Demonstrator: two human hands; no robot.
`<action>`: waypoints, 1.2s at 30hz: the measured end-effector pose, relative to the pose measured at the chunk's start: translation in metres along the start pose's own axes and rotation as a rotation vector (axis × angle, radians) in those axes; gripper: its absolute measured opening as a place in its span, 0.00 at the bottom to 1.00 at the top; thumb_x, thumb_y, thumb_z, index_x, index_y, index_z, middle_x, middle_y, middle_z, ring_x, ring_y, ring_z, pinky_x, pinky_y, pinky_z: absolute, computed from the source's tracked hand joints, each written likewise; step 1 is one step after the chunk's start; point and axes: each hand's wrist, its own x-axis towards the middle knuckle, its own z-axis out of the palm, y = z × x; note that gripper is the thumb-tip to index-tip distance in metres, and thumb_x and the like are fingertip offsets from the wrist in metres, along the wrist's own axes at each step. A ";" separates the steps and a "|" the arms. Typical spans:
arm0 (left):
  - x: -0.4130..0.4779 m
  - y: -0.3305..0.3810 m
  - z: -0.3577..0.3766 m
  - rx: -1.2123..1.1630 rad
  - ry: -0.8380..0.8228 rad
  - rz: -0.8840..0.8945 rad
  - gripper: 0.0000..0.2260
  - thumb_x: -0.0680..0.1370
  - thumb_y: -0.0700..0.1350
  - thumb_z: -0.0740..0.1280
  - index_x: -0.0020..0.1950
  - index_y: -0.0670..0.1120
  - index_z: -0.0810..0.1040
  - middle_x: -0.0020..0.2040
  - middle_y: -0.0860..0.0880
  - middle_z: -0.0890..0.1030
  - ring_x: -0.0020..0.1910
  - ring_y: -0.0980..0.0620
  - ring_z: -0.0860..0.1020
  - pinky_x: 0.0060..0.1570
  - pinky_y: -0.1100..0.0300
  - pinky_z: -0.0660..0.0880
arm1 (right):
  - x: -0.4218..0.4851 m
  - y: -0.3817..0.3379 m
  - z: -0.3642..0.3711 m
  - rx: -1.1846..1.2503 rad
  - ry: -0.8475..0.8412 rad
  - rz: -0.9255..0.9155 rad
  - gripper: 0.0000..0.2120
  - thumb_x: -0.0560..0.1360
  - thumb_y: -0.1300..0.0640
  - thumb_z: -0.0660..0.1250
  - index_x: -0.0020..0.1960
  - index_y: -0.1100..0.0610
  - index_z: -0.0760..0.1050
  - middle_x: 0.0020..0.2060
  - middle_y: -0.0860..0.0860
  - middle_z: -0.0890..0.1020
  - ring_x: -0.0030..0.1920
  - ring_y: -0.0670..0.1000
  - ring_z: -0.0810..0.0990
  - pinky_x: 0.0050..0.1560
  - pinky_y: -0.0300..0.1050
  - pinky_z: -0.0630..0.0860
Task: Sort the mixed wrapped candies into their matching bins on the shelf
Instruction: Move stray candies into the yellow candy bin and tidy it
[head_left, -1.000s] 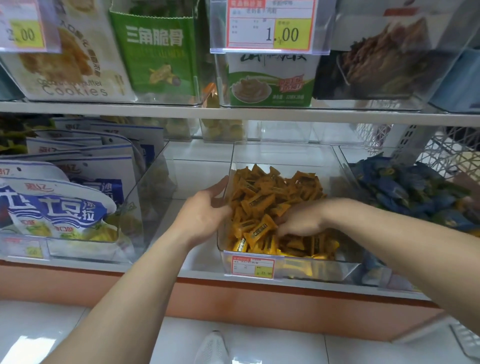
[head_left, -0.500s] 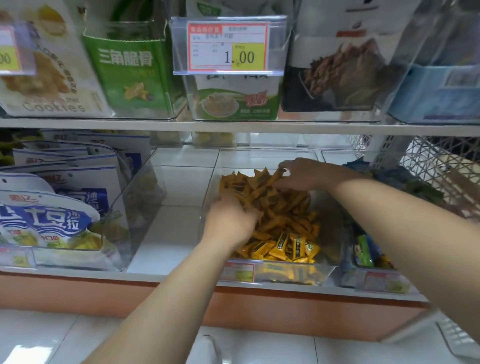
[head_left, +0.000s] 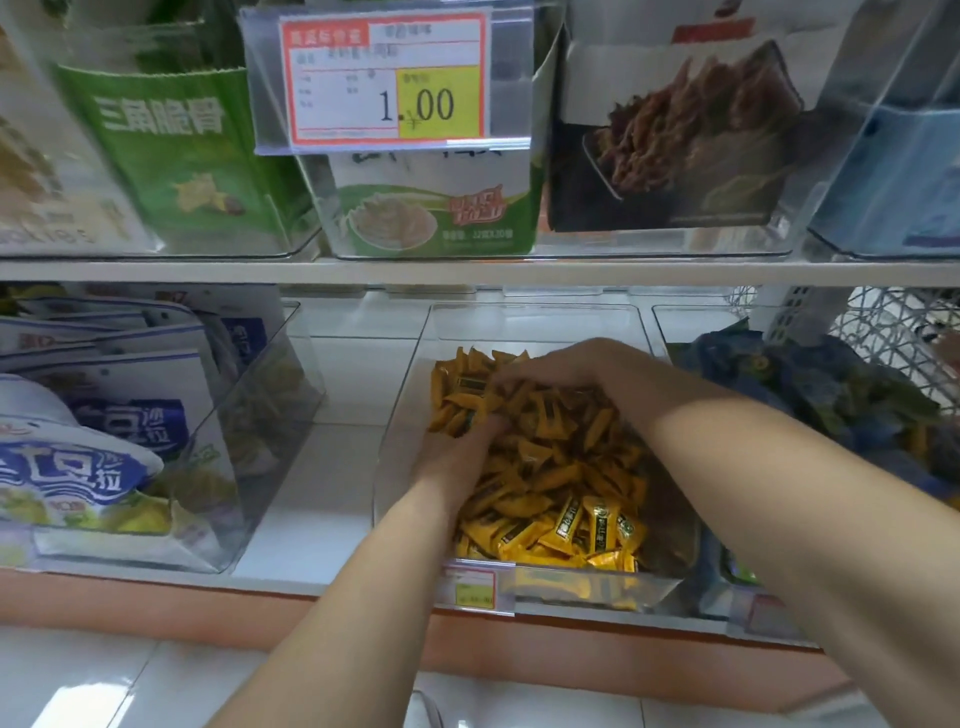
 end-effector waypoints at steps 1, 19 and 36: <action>0.002 0.000 0.002 -0.103 -0.045 -0.013 0.30 0.61 0.64 0.74 0.58 0.49 0.83 0.55 0.43 0.84 0.53 0.40 0.82 0.60 0.44 0.77 | -0.001 0.000 -0.002 0.029 -0.002 0.002 0.41 0.71 0.23 0.57 0.74 0.50 0.69 0.71 0.60 0.69 0.63 0.62 0.73 0.64 0.53 0.70; -0.008 0.004 -0.004 -0.511 -0.261 0.055 0.14 0.78 0.47 0.66 0.62 0.47 0.78 0.54 0.40 0.85 0.51 0.39 0.83 0.57 0.42 0.79 | -0.023 0.020 -0.010 0.427 -0.030 -0.204 0.11 0.75 0.43 0.69 0.46 0.50 0.82 0.46 0.51 0.81 0.40 0.53 0.83 0.42 0.48 0.79; -0.023 -0.005 -0.017 0.352 -0.133 0.643 0.18 0.74 0.49 0.74 0.62 0.59 0.78 0.58 0.58 0.80 0.59 0.55 0.77 0.56 0.60 0.74 | -0.093 0.034 0.014 -0.283 0.352 -0.380 0.19 0.77 0.47 0.67 0.68 0.42 0.73 0.56 0.42 0.78 0.57 0.48 0.77 0.55 0.45 0.74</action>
